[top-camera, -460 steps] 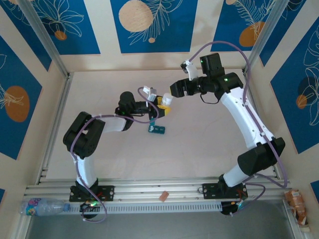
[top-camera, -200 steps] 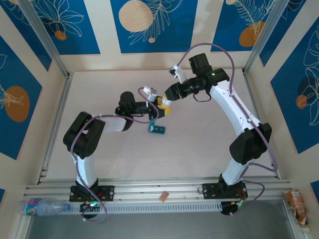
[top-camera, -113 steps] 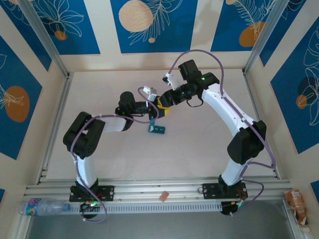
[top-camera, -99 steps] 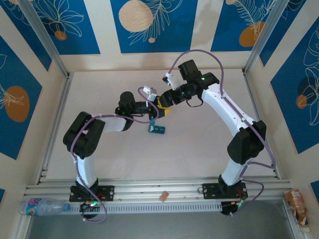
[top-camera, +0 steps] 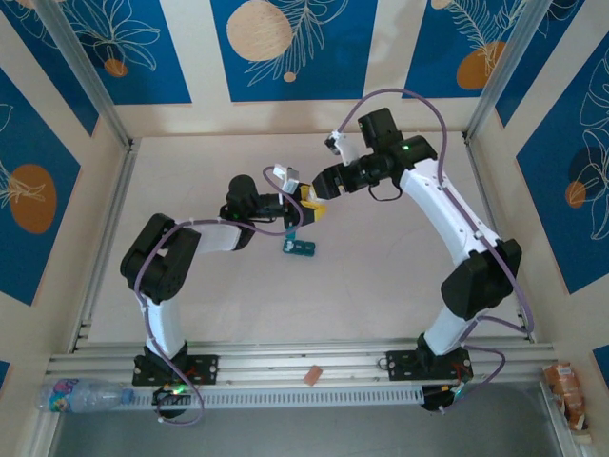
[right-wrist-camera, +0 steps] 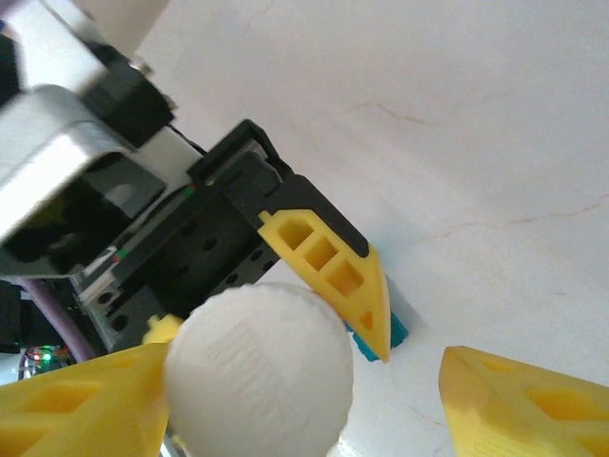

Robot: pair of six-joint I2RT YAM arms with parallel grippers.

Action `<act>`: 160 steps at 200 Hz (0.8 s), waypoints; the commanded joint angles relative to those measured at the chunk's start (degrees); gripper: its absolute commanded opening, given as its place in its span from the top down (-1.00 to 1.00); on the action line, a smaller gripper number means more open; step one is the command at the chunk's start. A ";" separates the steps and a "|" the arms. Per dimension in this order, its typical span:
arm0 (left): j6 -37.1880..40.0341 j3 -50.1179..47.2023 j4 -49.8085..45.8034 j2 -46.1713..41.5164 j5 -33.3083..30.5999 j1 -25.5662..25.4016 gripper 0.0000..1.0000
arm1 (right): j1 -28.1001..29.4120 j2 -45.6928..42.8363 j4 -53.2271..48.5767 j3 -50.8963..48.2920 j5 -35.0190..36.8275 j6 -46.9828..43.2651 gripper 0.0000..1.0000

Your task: Sort the pills into containers

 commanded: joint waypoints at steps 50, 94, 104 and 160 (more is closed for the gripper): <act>-0.11 1.86 2.87 -1.50 0.47 -0.28 1.00 | -0.22 -0.34 -2.60 2.77 -4.25 -2.24 -0.40; -0.13 1.96 2.72 -1.61 0.47 -0.35 1.00 | -0.20 0.27 -2.34 3.22 -4.30 -1.95 -0.17; -0.11 1.91 2.71 -1.61 0.42 -0.39 1.00 | -0.22 0.42 -2.38 3.22 -4.45 -1.80 -0.11; -0.11 1.94 2.71 -1.55 0.40 -0.42 1.00 | 0.82 0.36 -1.29 1.40 -1.89 1.30 0.16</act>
